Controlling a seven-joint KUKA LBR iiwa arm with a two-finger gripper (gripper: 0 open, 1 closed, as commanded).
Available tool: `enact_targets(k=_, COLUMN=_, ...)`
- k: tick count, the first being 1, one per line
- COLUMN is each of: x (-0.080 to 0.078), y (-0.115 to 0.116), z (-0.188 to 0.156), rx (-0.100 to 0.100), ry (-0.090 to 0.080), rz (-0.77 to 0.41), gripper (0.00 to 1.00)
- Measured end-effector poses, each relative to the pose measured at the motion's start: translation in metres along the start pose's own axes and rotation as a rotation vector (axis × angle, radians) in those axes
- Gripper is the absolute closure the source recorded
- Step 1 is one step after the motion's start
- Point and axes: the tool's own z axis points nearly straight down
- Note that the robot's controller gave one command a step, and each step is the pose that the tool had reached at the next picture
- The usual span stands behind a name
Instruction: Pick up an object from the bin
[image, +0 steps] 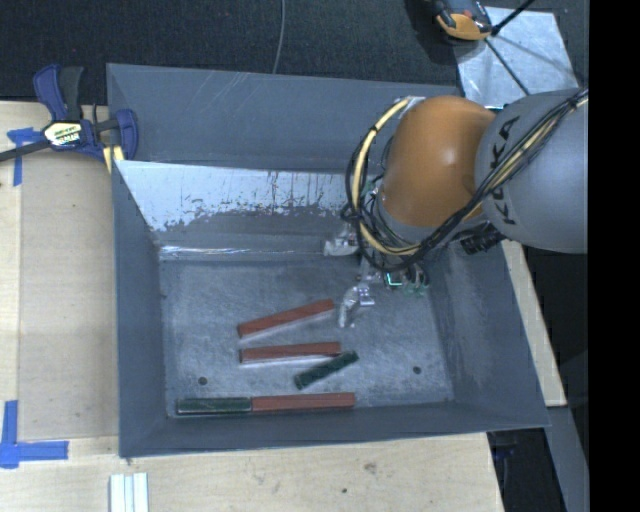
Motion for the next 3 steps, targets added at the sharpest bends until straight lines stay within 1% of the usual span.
enact_targets(k=1, x=-0.002, y=0.000, z=-0.005, rx=0.000, ry=-0.008, rz=0.000, gripper=0.00)
enact_targets(k=2, x=-0.033, y=0.027, z=0.073, rx=-0.001, ry=-0.036, rz=-0.054, gripper=1.00)
enact_targets(k=3, x=-0.033, y=0.026, z=0.073, rx=-0.001, ry=-0.036, rz=-0.053, gripper=1.00)
